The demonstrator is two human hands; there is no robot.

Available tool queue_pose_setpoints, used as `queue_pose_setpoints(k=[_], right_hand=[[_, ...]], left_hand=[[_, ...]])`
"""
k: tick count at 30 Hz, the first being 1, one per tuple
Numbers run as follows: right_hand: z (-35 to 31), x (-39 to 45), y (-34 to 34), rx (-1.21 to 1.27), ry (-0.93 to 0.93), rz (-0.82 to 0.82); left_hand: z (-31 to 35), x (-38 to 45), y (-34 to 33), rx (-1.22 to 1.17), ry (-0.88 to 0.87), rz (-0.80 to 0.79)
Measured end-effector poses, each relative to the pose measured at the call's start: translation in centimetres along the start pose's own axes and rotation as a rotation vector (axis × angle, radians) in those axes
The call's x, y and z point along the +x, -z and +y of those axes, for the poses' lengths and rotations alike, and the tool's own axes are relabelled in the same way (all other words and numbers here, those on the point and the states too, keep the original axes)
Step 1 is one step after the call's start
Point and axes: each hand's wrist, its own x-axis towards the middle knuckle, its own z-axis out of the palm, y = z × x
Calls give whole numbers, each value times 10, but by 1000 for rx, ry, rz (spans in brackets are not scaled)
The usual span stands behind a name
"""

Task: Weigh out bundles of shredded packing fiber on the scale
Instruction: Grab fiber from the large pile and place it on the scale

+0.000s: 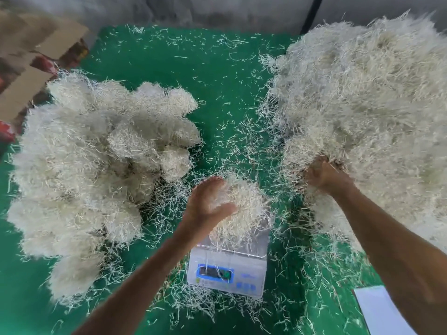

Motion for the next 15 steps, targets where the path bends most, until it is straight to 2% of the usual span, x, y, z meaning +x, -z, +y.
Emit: queue_pose_setpoints(k=[2,4,6,8,12,15], right_hand=[[-12,-17,-4,-235,118,71],[-32,-41,-13,-361,243,203],[-51,-72,-24,-378,364,289],[-67,-95,-31,-364,409,294],[-82,-142,-54,90,452,249],[-79,-178,-73,335,397,253]], left_hand=[[-2,-2,7,-96,36,-6],[-4,-4,16,-110,44,38],[-6,-8,23,-128,54,78],[-7,-11,30,-151,88,104],[-8,-28,41,-227,109,168],[-15,-47,50,-266,165,160]])
